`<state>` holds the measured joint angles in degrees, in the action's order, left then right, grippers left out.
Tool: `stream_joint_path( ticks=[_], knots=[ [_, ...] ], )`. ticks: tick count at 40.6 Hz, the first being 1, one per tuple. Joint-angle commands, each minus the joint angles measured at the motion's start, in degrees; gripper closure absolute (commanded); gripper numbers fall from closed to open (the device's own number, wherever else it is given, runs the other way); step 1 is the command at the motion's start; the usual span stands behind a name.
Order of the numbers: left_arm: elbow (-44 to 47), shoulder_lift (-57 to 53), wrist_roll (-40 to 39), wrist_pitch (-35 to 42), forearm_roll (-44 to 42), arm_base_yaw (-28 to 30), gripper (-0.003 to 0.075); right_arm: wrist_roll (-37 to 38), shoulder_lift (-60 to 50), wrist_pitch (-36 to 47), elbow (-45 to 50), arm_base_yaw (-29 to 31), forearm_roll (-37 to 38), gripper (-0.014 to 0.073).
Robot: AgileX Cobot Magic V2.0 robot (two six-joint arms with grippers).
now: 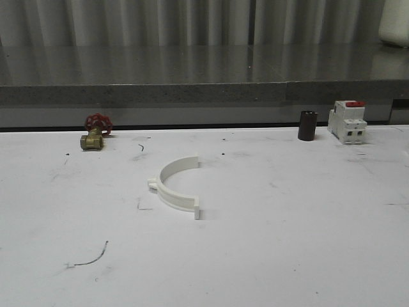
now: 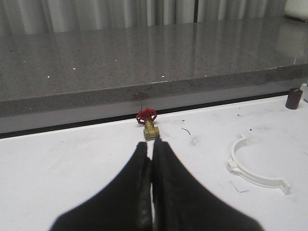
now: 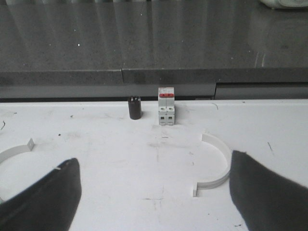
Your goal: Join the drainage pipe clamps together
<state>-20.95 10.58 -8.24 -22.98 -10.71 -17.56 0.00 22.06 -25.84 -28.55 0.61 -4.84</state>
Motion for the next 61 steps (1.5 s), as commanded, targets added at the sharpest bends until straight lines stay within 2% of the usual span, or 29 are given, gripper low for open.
stream_joint_path(
  ticks=[1,16,30,38,49,61],
  knots=[
    [-1.56,0.57,-0.17,4.91,-0.21,0.11,0.0741,-0.68,7.00,2.70,-5.06,0.24,0.02,-0.0050],
    [-1.56,0.57,-0.17,4.80,-0.21,0.11,0.0741,-0.63,39.00,-2.04,-21.88,1.08,1.98,-0.0050],
    [-1.56,0.57,-0.17,4.80,-0.21,0.11,0.0741,1.34,59.57,-12.07,-35.31,14.38,0.18,-0.0050],
    [-1.56,0.57,-0.17,4.80,-0.21,0.11,0.0741,1.93,68.86,-13.90,-40.81,17.36,-2.14,-0.0050],
    [-1.56,0.57,-0.17,4.80,-0.21,0.11,0.0741,4.01,81.50,-16.76,-48.13,17.76,-1.96,-0.0050],
    [-1.56,0.57,-0.17,4.80,-0.21,0.11,0.0741,6.04,88.89,-19.12,-54.52,17.89,-1.90,-0.0048]
  ],
)
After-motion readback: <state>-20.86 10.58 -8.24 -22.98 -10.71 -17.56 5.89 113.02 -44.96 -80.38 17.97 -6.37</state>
